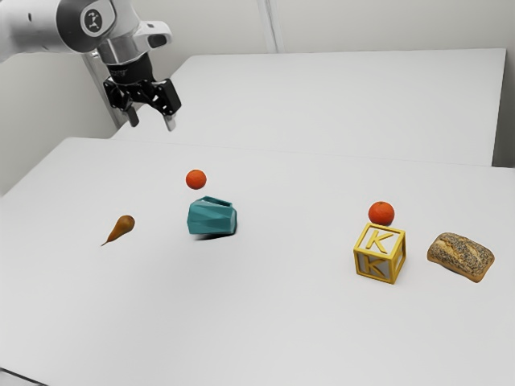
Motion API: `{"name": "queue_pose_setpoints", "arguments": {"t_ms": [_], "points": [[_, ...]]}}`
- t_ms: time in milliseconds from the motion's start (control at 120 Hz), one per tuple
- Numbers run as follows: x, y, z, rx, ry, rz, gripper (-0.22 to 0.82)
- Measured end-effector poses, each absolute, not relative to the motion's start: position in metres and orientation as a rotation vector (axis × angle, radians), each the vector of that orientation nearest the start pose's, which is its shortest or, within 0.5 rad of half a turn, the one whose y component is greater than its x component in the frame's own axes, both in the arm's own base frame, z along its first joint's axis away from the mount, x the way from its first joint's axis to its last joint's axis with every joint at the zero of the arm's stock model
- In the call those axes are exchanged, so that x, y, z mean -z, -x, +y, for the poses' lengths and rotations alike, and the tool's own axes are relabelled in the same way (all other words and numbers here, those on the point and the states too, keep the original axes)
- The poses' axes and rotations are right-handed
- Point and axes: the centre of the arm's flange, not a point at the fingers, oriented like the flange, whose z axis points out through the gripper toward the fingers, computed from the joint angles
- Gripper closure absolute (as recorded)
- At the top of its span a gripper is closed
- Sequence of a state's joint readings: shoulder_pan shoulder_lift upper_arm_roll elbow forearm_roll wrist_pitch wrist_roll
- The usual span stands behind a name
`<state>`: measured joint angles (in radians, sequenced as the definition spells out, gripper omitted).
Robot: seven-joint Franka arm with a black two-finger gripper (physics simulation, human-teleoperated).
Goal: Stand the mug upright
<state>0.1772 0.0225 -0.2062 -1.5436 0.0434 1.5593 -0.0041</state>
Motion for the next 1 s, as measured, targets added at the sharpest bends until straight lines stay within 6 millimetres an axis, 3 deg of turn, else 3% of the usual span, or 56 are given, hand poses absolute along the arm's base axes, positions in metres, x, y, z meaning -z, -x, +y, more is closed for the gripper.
{"name": "queue_pose_setpoints", "arguments": {"t_ms": [442, 650, 858, 942, 1000], "points": [[-0.611, -0.553, -0.024, -0.112, 3.111, 0.017, 0.00], [-0.561, -0.549, -0.018, -0.234, 3.137, 0.006, 0.00], [-0.508, -0.557, -0.009, -0.181, 3.268, 0.109, 0.00], [-0.485, -0.563, 0.003, -0.156, 3.351, 0.126, 0.00], [-0.470, -0.566, 0.023, -0.138, 3.404, 0.096, 0.00]]}}
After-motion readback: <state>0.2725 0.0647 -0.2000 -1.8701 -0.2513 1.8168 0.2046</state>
